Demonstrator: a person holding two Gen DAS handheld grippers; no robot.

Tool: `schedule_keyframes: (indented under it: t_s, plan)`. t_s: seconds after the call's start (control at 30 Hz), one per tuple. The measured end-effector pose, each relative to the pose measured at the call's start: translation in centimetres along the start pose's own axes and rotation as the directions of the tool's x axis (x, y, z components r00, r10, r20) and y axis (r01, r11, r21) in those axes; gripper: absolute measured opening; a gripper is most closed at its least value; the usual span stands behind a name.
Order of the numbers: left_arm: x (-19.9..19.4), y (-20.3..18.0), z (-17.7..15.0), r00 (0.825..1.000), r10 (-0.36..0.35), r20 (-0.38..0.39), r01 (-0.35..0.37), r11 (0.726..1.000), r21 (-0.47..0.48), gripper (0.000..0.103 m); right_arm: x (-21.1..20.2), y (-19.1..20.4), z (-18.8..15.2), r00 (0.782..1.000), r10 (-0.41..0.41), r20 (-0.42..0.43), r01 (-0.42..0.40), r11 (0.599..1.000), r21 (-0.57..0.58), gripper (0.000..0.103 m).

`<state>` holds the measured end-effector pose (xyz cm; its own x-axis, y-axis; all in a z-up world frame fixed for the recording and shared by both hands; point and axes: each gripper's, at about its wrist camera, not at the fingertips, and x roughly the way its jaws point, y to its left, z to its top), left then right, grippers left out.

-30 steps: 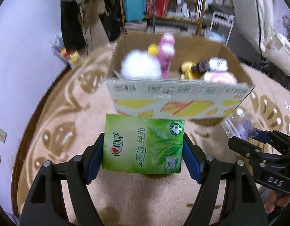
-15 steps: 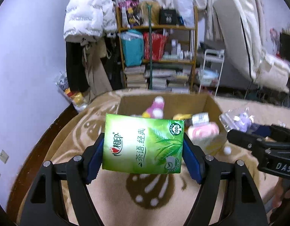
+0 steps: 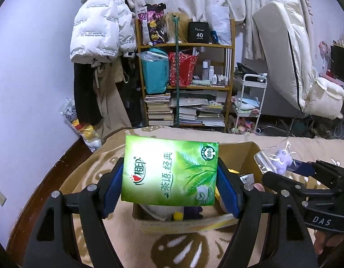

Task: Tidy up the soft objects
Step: 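Lift the green pack over the box with the left tool while the right tool lifts the bag, then release the green pack into the box with the left tool while the right tool releases the bag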

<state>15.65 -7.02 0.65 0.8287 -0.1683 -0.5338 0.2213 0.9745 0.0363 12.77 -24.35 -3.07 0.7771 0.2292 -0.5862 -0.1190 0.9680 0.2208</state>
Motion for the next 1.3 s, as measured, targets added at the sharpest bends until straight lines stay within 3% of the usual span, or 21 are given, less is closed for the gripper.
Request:
schedule_keyframes:
  t_s: [0.2, 0.63, 0.97, 1.03, 1.1, 1.2, 1.3]
  plan:
    - [2.5, 0.4, 0.0, 0.998, -0.055, -0.036, 0.053, 0.997, -0.056, 0.075, 1.7, -1.1, 0.2, 0.999, -0.033, -0.011, 0.033, 0.999, 0.005, 0.065]
    - [5.5, -1.9, -2.0, 0.993, -0.090, -0.076, 0.092, 0.996, 0.022, 0.075, 3.6, -2.4, 1.4, 1.000, -0.010, 0.019, 0.011, 0.999, -0.048, 0.066]
    - [6.9, -1.7, -2.6, 0.985, -0.124, -0.124, 0.123, 0.992, -0.015, 0.076, 4.2, -3.3, 1.2, 1.000, -0.003, 0.013, 0.003, 1.000, -0.020, 0.066]
    - [6.9, -1.8, -2.5, 0.984, -0.129, -0.125, 0.129, 0.992, -0.008, 0.078, 4.1, -3.1, 1.2, 1.000, 0.001, 0.011, -0.001, 1.000, -0.014, 0.066]
    - [6.5, -2.0, -2.5, 0.989, -0.105, -0.104, 0.107, 0.994, 0.013, 0.095, 3.9, -2.9, 1.2, 1.000, -0.004, 0.017, 0.004, 1.000, -0.015, 0.066]
    - [5.9, -2.1, -2.6, 0.994, -0.080, -0.071, 0.082, 0.996, 0.023, 0.097, 3.6, -2.8, 1.3, 1.000, -0.010, 0.023, 0.010, 1.000, -0.019, 0.066]
    - [5.7, -1.7, -2.5, 0.993, -0.075, -0.088, 0.077, 0.997, 0.012, 0.097, 3.2, -2.8, 1.2, 1.000, -0.010, 0.025, 0.010, 1.000, -0.008, 0.066]
